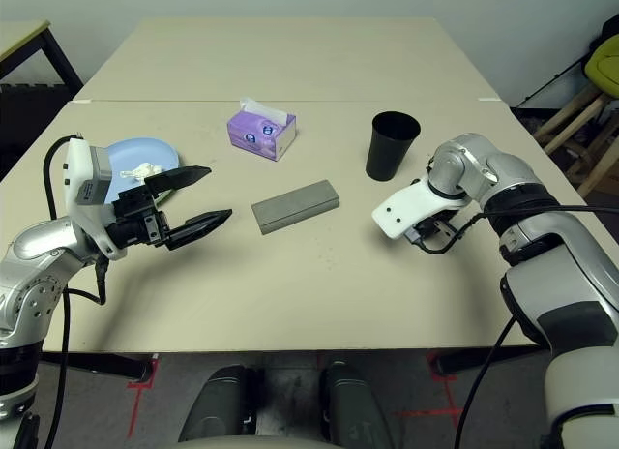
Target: Organize and tidy the items on the table.
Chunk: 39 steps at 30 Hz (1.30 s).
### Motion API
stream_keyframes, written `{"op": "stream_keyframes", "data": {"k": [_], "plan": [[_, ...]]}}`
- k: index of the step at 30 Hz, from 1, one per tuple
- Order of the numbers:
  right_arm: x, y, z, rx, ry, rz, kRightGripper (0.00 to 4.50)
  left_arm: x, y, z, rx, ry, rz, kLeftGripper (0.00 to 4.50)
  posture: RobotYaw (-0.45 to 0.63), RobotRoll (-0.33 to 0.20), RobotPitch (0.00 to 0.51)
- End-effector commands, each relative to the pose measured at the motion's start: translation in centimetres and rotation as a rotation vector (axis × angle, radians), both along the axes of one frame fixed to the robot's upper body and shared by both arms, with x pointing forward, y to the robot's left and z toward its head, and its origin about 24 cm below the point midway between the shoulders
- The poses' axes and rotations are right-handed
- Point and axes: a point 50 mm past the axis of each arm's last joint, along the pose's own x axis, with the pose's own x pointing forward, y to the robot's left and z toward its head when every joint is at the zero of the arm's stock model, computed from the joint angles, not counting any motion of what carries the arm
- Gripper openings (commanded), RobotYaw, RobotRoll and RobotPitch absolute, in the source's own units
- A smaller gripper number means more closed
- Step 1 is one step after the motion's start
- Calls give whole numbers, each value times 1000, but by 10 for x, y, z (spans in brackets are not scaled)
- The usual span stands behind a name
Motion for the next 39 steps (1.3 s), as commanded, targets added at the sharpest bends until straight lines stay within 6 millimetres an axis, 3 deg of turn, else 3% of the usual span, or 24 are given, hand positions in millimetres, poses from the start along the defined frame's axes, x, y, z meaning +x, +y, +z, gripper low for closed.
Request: {"op": "stream_keyframes", "data": {"k": [1, 13, 25, 32, 39], "plan": [[-7, -9, -4, 40, 67, -67, 427, -2, -5, -1, 11, 9, -24, 4500, 102, 0, 121], [-11, -2, 45, 394, 45, -271, 427, -1, -4, -3, 16, 18, -29, 4500, 81, 0, 113], [-8, 34, 116, 1087, 112, -486, 427, 2, -2, -7, 21, 23, -32, 4500, 66, 0, 102], [9, 45, 142, 1401, -31, -529, 427, 4, -2, -7, 21, 20, -35, 4500, 65, 0, 103], [28, 47, 154, 1601, -249, -577, 427, 4, 0, -9, 29, 21, -35, 4500, 69, 0, 101]]}}
